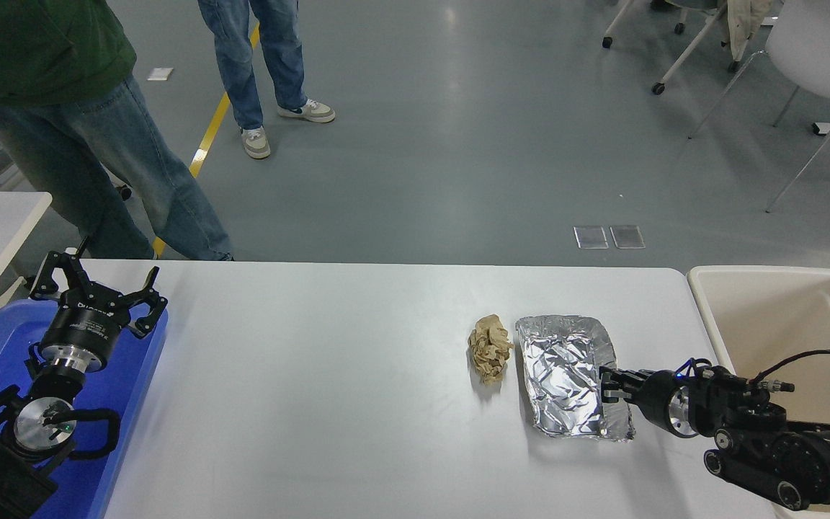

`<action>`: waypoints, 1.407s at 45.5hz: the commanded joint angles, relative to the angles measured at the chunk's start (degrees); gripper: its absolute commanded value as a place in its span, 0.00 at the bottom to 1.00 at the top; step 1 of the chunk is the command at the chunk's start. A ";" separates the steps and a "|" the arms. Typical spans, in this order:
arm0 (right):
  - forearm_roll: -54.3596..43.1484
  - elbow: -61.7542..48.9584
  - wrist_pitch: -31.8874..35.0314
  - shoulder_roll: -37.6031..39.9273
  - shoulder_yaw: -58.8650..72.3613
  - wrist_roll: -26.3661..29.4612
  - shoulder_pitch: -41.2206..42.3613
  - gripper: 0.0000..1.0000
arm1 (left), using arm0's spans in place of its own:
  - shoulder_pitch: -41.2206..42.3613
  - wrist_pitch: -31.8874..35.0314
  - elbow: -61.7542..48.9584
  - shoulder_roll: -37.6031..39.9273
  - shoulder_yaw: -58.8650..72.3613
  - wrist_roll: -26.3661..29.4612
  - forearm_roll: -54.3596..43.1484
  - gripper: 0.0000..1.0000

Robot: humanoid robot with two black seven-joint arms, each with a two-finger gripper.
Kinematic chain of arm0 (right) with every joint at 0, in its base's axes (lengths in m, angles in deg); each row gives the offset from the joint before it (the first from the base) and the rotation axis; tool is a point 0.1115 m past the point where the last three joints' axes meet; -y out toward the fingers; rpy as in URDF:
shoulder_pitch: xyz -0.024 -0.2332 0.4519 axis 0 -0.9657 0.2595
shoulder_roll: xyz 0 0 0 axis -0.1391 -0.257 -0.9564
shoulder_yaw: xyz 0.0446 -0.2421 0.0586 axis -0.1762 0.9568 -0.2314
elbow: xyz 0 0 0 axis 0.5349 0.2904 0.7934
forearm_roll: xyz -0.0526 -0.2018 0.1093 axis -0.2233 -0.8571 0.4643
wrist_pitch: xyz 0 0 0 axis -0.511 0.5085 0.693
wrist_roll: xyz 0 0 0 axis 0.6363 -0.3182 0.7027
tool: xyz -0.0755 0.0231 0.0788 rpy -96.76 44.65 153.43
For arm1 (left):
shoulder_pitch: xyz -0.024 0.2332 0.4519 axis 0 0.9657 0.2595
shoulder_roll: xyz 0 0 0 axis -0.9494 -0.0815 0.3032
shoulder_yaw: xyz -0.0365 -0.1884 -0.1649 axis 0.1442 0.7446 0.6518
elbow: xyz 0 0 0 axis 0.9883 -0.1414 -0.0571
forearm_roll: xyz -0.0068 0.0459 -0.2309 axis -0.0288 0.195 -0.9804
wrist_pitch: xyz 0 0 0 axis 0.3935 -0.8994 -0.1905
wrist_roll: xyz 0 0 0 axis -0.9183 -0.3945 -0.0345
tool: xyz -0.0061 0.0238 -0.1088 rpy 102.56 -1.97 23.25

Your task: Clean the table surface

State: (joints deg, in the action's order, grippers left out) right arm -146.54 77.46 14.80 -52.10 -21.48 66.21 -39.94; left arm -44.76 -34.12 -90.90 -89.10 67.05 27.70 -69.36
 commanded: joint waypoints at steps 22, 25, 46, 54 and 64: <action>5.43 1.31 0.52 4.60 0.47 -6.40 3.38 0.00 | 0.01 0.01 0.00 0.00 0.00 -0.03 0.00 1.00; 6.58 1.93 0.61 6.27 0.47 -7.64 3.99 0.00 | 0.01 0.01 0.00 0.00 0.00 -0.03 0.00 1.00; 11.41 13.88 4.65 21.21 -0.59 -15.20 6.89 0.00 | 0.01 0.01 0.00 0.00 0.00 -0.03 0.00 1.00; 13.34 17.83 4.83 26.05 -0.59 -18.45 7.24 0.00 | 0.01 0.01 0.00 0.00 0.00 -0.03 0.00 1.00; 16.77 19.95 7.99 32.11 -1.90 -22.14 8.12 0.00 | 0.01 0.01 0.00 0.00 0.00 -0.03 0.00 1.00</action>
State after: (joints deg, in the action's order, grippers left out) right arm -133.61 94.02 20.30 -26.62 -22.29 48.04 -32.75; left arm -44.77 -34.11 -90.90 -89.10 67.05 27.68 -69.36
